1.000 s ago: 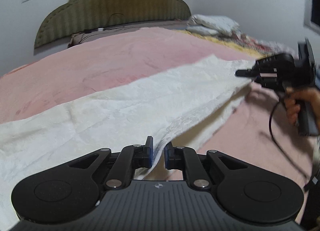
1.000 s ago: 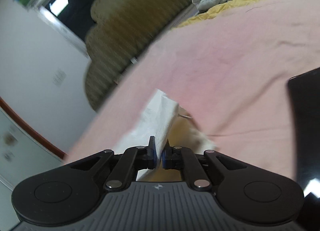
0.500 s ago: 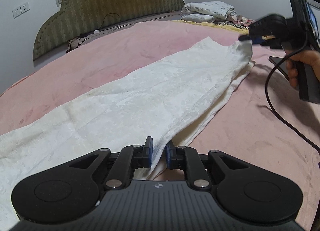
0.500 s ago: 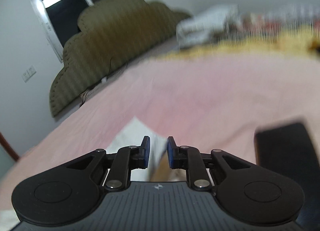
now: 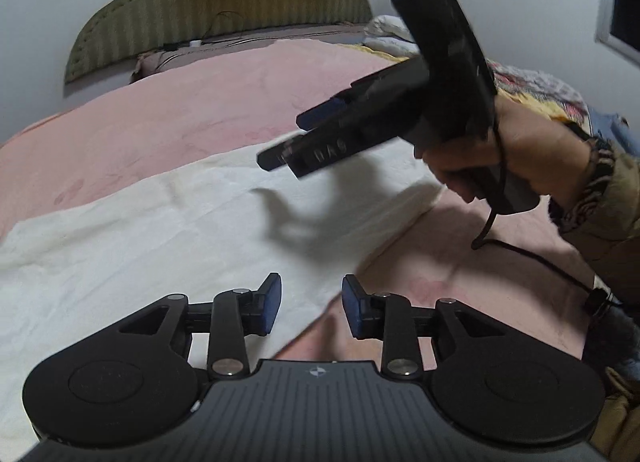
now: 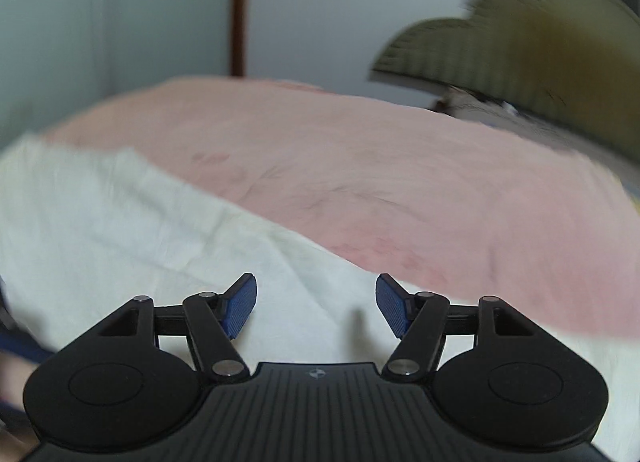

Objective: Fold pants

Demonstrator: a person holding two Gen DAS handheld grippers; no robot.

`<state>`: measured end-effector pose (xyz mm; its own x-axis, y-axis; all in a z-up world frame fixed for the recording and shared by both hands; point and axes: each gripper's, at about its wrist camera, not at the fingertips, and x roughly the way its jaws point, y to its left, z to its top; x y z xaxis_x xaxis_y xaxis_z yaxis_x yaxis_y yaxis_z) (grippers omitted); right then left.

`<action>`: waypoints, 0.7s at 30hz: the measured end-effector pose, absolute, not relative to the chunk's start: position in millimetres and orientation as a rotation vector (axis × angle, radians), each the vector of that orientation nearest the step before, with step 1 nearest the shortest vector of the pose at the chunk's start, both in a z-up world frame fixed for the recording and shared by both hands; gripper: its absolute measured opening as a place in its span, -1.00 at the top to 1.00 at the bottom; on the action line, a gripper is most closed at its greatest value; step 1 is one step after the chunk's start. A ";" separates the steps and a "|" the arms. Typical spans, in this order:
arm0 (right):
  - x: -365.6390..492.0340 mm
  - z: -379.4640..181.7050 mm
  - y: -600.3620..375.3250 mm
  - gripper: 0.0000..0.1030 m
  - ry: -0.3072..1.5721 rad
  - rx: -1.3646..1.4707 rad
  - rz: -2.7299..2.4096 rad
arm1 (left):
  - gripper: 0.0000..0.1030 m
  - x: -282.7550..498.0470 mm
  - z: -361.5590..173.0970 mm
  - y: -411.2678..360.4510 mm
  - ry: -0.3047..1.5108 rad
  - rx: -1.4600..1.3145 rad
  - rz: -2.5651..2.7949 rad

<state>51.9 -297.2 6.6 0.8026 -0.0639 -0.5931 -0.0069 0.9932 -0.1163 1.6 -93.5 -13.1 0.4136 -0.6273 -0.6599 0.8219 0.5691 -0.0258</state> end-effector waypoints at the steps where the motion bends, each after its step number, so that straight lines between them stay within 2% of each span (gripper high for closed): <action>1: 59.4 4.6 -292.5 -0.28 0.654 -0.150 -0.023 | 0.24 8.7 -9.9 -85.2 0.687 0.298 -0.910; 7: 75.6 -12.8 -254.5 -0.27 0.781 -0.234 0.122 | 0.24 56.8 -2.2 -59.7 0.713 0.235 -0.716; 10: 93.5 -17.3 -268.6 -0.27 0.786 -0.107 0.130 | 0.24 88.0 -13.1 -65.4 0.791 0.274 -0.662; 12: 110.6 -22.2 -279.8 -0.38 0.770 -0.047 0.133 | 0.23 113.5 -24.5 -73.6 0.838 0.307 -0.594; 13: 118.8 -23.8 -284.5 -0.41 0.766 -0.022 0.130 | 0.10 124.1 -28.1 -75.9 0.831 0.302 -0.573; 14: 126.7 -24.9 -288.8 -0.49 0.767 0.007 0.125 | 0.14 133.7 -28.4 -78.0 0.825 0.294 -0.550; 16: 135.5 -23.4 -294.9 -0.50 0.770 0.040 0.091 | 0.16 150.2 -25.0 -81.4 0.830 0.270 -0.488; 18: 126.2 -14.4 -296.3 -0.51 0.746 0.040 0.049 | 0.12 158.1 -21.3 -83.7 0.812 0.263 -0.423; 19: 115.0 -8.9 -296.4 -0.51 0.720 0.031 0.035 | 0.19 157.8 -18.4 -82.0 0.805 0.254 -0.402; 21: 86.1 3.0 -300.9 -0.52 0.693 0.038 0.050 | 0.18 148.2 -12.1 -73.3 0.789 0.236 -0.419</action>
